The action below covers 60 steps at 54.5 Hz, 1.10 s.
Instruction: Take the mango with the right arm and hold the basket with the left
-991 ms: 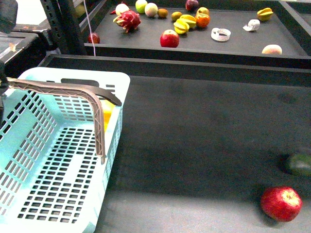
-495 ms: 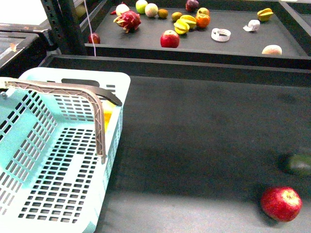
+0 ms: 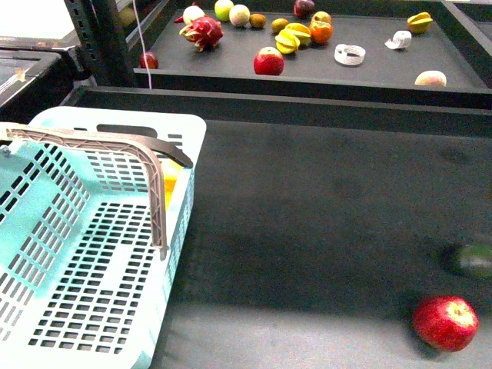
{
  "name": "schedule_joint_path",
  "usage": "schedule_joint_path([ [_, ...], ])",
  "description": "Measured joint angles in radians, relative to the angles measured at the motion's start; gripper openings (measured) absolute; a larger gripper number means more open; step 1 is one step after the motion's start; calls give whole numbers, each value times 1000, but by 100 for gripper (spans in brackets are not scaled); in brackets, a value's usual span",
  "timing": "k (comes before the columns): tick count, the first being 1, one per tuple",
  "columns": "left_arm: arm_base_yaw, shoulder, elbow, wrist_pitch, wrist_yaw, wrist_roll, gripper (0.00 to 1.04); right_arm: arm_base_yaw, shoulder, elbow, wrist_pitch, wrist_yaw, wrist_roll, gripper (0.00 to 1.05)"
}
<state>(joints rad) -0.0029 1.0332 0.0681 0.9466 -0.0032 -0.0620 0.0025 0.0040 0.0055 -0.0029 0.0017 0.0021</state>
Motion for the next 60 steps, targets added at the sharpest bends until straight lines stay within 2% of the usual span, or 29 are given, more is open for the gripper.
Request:
schedule_joint_path([
  [6, 0, -103, -23, -73, 3, 31, 1, 0, 0, 0, 0, 0, 0, 97],
  [33, 1, -519, -47, -437, 3, 48, 2, 0, 0, 0, 0, 0, 0, 97],
  [60, 1, -781, -47, -690, 3, 53, 2, 0, 0, 0, 0, 0, 0, 97],
])
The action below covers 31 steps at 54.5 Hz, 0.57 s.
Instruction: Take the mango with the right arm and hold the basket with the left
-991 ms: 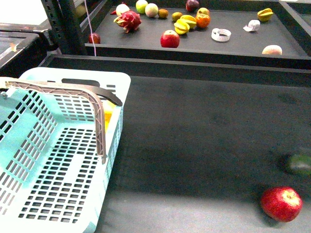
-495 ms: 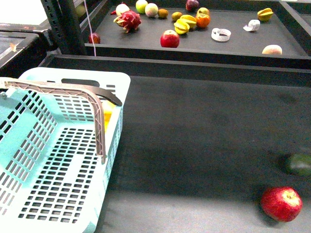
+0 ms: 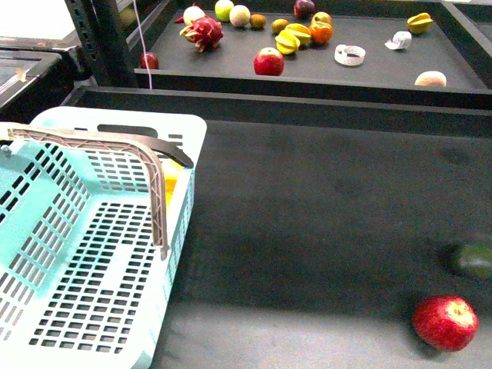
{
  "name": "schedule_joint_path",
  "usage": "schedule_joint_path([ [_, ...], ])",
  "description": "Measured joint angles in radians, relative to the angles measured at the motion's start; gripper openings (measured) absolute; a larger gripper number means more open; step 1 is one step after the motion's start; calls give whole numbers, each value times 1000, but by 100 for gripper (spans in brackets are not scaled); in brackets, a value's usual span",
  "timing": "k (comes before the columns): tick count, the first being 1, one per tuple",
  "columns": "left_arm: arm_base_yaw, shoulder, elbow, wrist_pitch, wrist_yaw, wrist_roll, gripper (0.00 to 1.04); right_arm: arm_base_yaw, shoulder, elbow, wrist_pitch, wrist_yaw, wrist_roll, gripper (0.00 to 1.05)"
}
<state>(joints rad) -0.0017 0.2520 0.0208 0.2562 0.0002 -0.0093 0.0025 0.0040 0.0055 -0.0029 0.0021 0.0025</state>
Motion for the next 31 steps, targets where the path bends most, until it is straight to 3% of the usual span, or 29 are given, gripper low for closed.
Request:
schedule_joint_path([
  [14, 0, -78, 0, -77, 0, 1, 2, 0, 0, 0, 0, 0, 0, 97],
  [19, 0, -217, 0, -243, 0, 2, 2, 0, 0, 0, 0, 0, 0, 97],
  [31, 0, -247, 0, -254, 0, 2, 2, 0, 0, 0, 0, 0, 0, 97],
])
